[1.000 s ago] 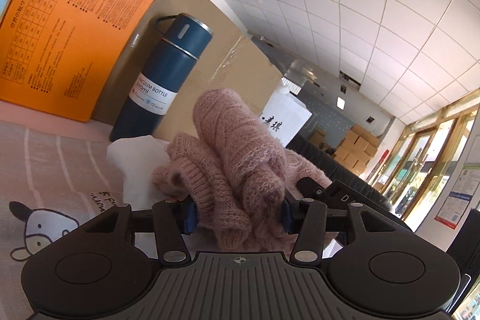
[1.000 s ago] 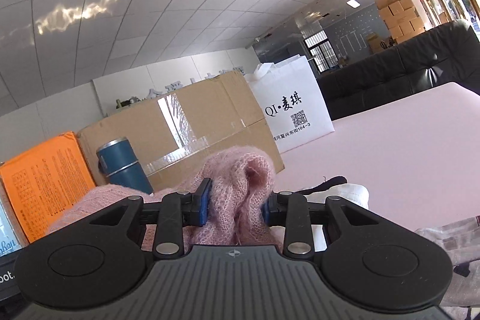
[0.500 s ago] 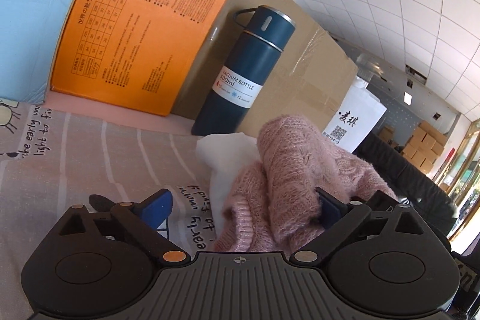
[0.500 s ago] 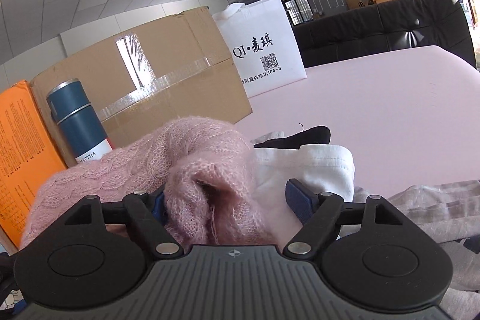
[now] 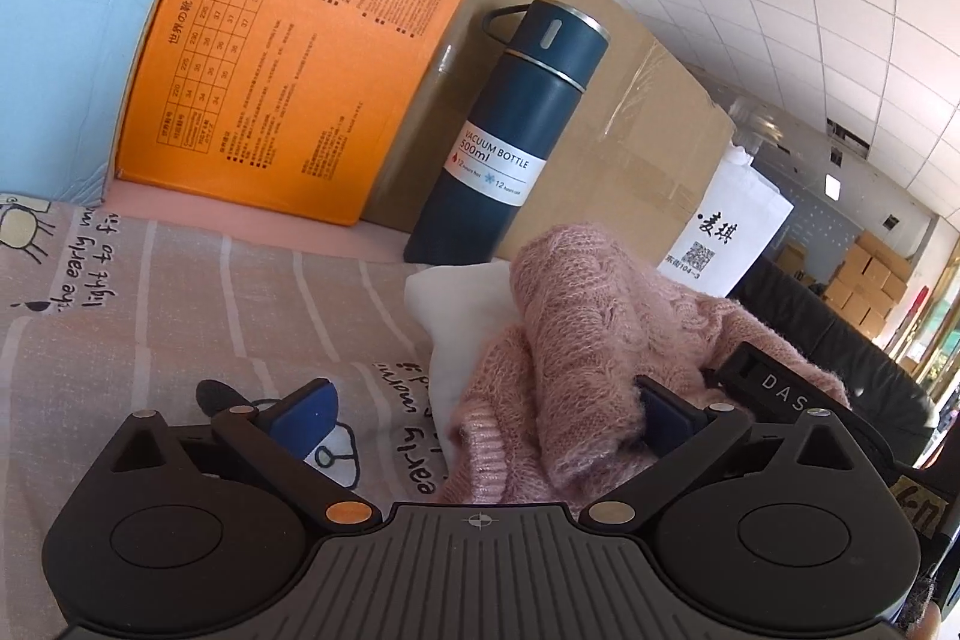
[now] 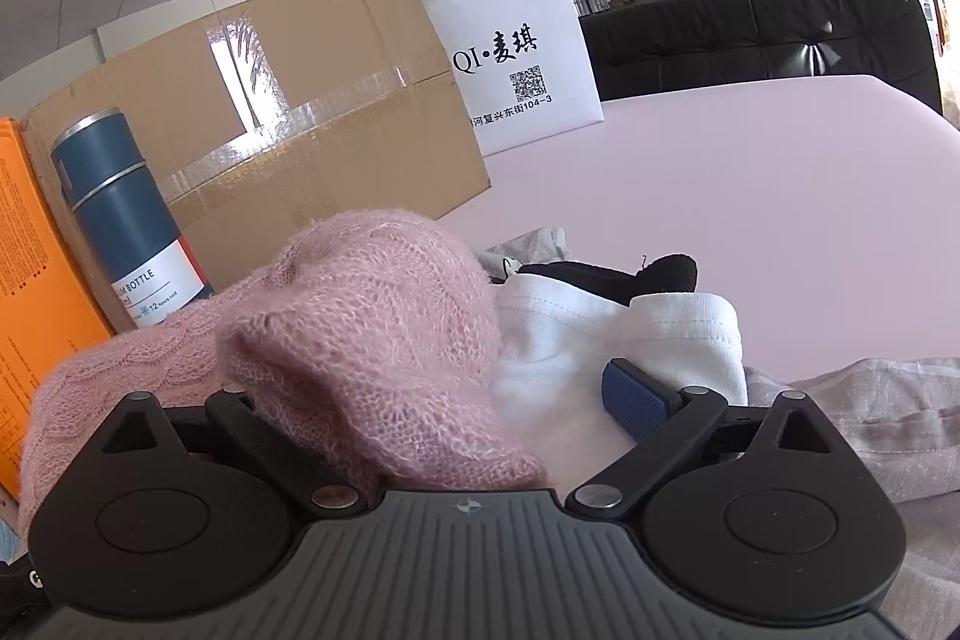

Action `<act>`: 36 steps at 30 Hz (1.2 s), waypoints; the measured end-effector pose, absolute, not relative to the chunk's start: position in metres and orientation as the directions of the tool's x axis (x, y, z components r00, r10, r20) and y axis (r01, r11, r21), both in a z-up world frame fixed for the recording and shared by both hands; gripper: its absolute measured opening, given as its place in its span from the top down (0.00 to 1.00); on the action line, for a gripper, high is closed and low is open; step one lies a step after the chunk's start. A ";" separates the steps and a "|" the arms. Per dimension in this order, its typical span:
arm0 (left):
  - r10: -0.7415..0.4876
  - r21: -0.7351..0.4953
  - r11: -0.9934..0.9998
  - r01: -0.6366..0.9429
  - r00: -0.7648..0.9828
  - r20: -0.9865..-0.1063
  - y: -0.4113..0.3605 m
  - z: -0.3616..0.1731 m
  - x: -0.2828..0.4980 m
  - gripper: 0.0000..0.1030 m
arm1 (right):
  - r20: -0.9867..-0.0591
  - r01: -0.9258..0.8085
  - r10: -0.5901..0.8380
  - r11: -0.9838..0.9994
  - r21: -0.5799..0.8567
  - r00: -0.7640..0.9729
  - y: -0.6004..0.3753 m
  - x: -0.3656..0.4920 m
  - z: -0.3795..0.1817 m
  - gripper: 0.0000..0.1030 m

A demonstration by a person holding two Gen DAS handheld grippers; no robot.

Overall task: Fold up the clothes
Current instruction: 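Carry the sweater with both grippers and lower it onto the white shirt, then open both grippers and pull them back from the stacked sweater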

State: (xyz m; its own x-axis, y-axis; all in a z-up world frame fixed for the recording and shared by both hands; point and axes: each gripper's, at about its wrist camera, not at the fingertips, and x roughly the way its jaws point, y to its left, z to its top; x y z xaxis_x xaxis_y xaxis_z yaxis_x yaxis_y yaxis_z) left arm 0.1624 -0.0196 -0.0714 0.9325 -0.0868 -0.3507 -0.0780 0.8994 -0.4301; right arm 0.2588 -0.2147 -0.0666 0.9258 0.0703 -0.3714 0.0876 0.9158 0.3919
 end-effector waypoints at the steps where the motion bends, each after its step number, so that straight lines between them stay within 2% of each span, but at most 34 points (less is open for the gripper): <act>1: -0.074 -0.415 0.906 -0.078 0.938 -0.338 -0.021 -0.069 0.158 0.00 | -0.353 0.077 0.084 0.905 0.419 0.932 -0.218 0.256 -0.066 0.04; 8: 0.009 -0.296 0.951 -0.085 0.968 -0.250 -0.031 -0.051 0.125 0.00 | -0.280 0.041 0.139 0.833 0.552 0.950 -0.234 0.241 -0.057 0.04; 13: 0.091 -0.188 0.974 -0.127 0.978 -0.187 -0.028 -0.035 0.091 0.00 | -0.099 0.014 0.061 0.784 0.621 0.993 -0.242 0.212 -0.046 0.02; 18: 0.124 -0.100 0.985 -0.140 0.981 -0.151 -0.019 -0.023 0.051 0.00 | 0.055 0.028 -0.080 0.784 0.620 0.995 -0.245 0.180 -0.040 0.00; 23: 0.098 -0.081 0.991 -0.109 0.987 -0.130 -0.005 -0.003 0.008 0.00 | 0.166 -0.010 -0.118 0.786 0.619 0.979 -0.249 0.143 -0.022 0.00; 27: 0.018 -0.182 0.982 -0.045 0.989 -0.144 0.013 0.018 -0.024 0.00 | 0.225 -0.090 -0.074 0.765 0.638 0.971 -0.255 0.100 0.012 0.00; 29: -0.044 -0.217 0.976 0.012 0.989 -0.144 0.018 0.026 -0.040 0.00 | 0.223 -0.154 0.011 0.758 0.634 0.975 -0.258 0.074 0.034 0.00; 32: -0.111 -0.250 0.966 0.073 0.983 -0.144 0.027 0.036 -0.058 0.00 | 0.103 -0.237 0.226 0.718 0.654 0.969 -0.269 0.054 0.068 0.00; 36: -0.147 -0.310 0.945 0.101 0.981 -0.128 0.041 0.058 -0.075 0.00 | 0.023 -0.282 0.353 0.705 0.650 0.936 -0.283 0.017 0.110 0.00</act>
